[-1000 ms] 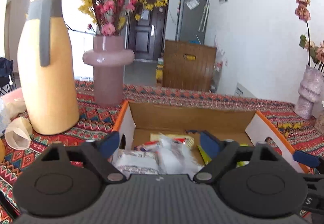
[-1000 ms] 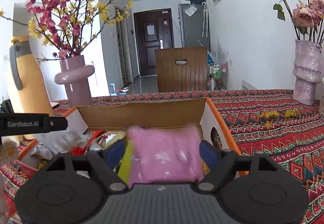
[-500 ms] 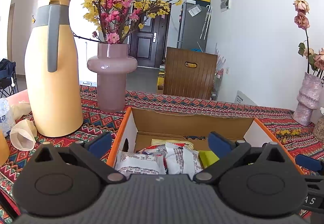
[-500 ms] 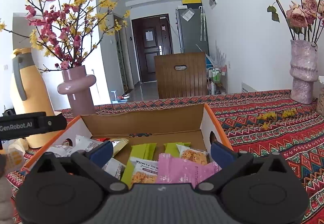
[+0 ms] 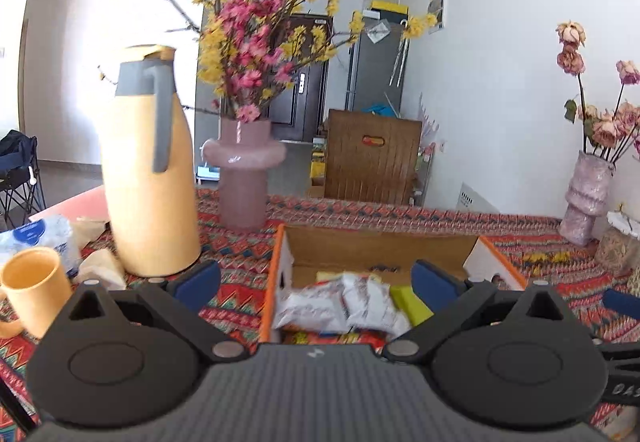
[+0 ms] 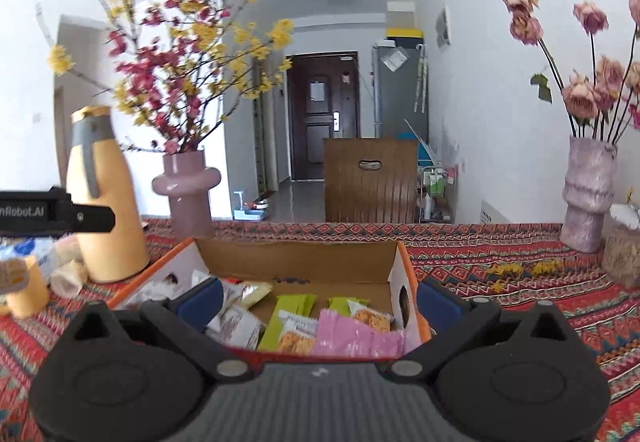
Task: Organize snacks
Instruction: 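Withdraw both tools from the box back over the loose snacks, then grasp a white snack packet with the right gripper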
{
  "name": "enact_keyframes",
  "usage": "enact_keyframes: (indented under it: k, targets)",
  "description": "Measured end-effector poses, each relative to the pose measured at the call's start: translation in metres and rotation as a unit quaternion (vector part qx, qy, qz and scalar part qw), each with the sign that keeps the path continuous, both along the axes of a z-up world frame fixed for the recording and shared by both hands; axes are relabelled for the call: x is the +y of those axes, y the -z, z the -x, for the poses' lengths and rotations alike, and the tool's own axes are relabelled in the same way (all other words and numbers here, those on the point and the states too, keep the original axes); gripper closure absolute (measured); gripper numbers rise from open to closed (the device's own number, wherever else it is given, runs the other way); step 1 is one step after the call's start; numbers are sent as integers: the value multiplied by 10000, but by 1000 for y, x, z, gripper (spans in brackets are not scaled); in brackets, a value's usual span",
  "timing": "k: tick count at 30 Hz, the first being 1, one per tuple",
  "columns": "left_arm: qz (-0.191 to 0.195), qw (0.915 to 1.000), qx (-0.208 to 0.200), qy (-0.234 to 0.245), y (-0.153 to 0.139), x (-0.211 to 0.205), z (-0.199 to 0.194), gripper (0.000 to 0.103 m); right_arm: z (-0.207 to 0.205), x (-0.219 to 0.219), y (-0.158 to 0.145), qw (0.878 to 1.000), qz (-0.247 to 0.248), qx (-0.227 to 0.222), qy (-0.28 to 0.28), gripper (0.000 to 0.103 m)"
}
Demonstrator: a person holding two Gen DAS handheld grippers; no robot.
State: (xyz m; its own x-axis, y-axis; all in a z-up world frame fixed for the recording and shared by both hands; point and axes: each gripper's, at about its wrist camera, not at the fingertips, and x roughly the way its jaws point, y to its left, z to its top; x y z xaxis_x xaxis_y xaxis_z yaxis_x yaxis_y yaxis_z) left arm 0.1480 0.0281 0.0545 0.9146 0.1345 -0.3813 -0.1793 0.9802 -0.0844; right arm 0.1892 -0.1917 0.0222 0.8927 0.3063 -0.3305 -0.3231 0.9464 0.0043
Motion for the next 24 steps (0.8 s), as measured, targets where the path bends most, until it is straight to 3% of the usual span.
enact_keyframes:
  k: [12, 19, 24]
  targets:
    - [-64, 9964, 851, -9, 51, 21, 31, 0, 34, -22, 45, 9970, 61, 775, 30, 0]
    - [-28, 9951, 981, 79, 90, 22, 27, 0, 35, -22, 66, 9935, 70, 1130, 70, 0]
    - [45, 9958, 908, 112, 93, 23, 28, 0, 31, -14, 71, 9921, 189, 1237, 57, 0]
